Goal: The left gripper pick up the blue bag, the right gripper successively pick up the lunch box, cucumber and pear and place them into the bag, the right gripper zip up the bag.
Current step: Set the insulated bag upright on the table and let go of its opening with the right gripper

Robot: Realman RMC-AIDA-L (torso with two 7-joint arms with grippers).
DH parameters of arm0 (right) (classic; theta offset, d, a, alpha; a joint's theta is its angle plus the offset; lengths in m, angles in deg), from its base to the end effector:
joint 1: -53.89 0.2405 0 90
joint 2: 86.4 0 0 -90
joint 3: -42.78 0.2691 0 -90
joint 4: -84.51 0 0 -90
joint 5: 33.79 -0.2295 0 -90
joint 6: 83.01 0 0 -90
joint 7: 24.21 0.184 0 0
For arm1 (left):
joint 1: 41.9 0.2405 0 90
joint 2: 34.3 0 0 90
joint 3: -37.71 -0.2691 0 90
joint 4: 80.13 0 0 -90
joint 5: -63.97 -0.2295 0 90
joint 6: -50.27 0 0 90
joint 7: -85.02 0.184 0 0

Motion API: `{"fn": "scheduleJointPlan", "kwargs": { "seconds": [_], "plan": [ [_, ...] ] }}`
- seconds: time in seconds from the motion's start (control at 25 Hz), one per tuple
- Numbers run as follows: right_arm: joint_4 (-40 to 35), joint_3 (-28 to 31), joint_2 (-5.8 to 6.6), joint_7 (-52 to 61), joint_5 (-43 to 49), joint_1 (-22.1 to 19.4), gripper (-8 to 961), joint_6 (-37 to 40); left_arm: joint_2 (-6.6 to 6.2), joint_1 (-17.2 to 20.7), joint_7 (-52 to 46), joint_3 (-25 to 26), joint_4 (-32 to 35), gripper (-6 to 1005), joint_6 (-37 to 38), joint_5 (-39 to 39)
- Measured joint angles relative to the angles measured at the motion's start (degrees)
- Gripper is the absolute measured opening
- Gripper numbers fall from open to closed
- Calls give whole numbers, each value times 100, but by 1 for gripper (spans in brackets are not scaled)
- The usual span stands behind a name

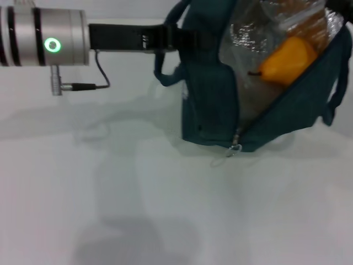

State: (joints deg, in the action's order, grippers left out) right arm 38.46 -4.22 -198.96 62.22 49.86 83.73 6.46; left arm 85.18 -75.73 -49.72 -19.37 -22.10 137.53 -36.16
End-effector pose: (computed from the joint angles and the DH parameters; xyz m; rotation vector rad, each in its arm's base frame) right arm 0.2011 0.4114 0.0715 -2.4522 0.4116 1.1249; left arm -0.1435 0.4015 -0.0122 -2.6777 -1.3455 -0.9158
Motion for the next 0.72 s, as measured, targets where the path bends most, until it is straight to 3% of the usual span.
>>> {"fn": "scheduleJointPlan", "kwargs": {
  "seconds": [0.44, 0.6, 0.72],
  "plan": [
    [29, 240, 29, 111, -54, -370, 25, 265, 29, -73, 64, -935, -449, 40, -64, 674],
    [131, 214, 46, 117, -29, -399, 28, 216, 30, -133, 246, -1312, -747, 40, -430, 813],
    [78, 291, 67, 133, -106, -406, 31, 606, 19, -177, 333, -1384, -874, 40, -457, 1012]
  ]
}}
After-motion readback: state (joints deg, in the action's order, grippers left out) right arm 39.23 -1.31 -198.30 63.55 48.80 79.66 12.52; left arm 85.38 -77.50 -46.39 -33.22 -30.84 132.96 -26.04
